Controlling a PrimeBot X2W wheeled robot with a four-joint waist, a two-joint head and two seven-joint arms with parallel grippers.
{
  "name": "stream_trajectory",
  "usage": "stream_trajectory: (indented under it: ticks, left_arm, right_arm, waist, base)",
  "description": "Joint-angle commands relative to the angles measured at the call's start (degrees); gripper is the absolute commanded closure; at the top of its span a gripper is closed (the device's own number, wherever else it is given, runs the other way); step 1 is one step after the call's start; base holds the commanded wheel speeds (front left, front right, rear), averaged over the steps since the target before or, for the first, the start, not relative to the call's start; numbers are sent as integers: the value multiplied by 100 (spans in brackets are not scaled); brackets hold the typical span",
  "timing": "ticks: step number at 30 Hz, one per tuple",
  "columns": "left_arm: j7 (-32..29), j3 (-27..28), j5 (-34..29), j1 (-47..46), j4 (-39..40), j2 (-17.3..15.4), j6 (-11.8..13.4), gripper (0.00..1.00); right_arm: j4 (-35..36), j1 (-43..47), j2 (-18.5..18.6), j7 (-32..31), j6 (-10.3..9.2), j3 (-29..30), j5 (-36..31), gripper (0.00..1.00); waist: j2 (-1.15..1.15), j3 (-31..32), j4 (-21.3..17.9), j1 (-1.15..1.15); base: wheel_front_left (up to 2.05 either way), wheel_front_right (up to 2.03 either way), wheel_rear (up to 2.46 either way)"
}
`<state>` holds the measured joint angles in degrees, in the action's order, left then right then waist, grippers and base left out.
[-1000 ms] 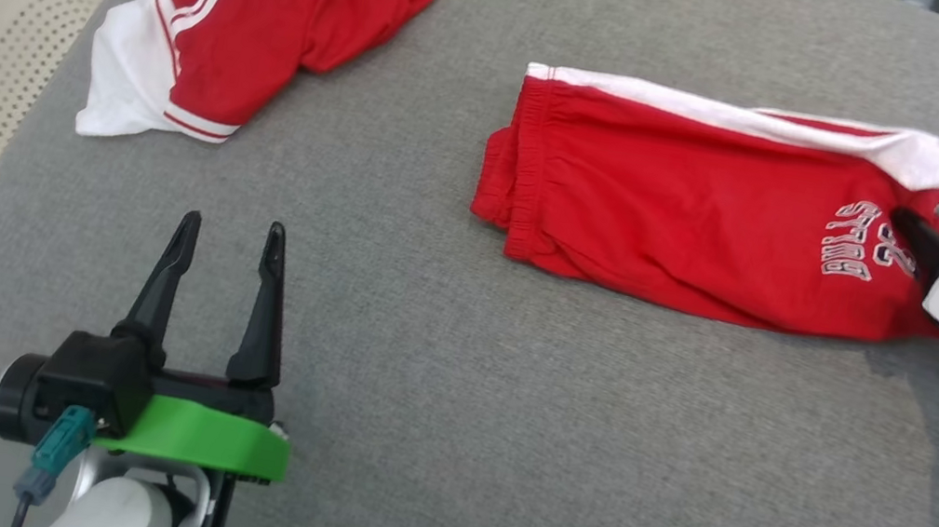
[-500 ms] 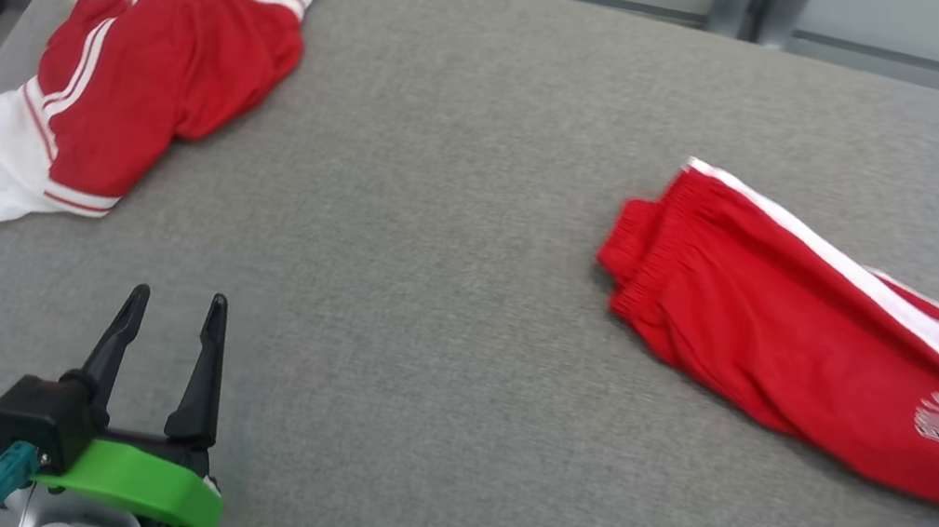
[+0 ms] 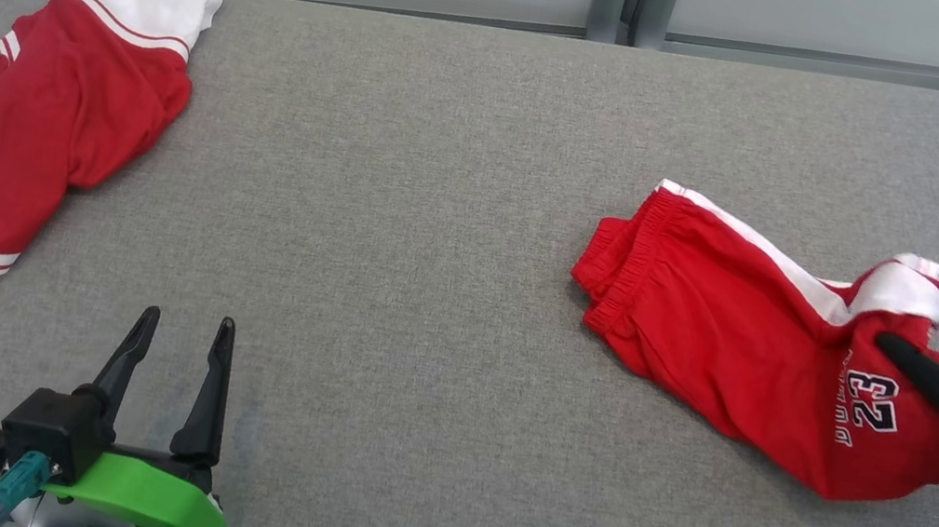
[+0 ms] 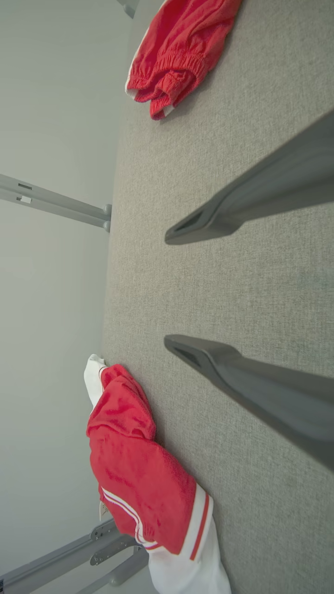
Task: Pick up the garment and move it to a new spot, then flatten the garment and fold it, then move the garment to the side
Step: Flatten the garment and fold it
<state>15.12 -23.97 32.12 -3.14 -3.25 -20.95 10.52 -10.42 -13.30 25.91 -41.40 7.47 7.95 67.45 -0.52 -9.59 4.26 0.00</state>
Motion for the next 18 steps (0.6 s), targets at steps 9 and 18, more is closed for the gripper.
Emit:
stream_trajectory:
  ticks: [9,18]
  left_arm:
    - [-137,-134,-165,-328,2,-52,-50,0]
    - [-202,-330,-243,-484,-16,69,-61,0]
  right_arm:
    - [229,-1063,-1850,70,4,-184,-1924,100]
    - [-514,-1579,-2289,702,4,-281,-3030,100]
  waist:
    - [52,-209,-72,0]
    - [52,-316,169,0]
  base:
    - [0,0,0]
    - [0,0,0]
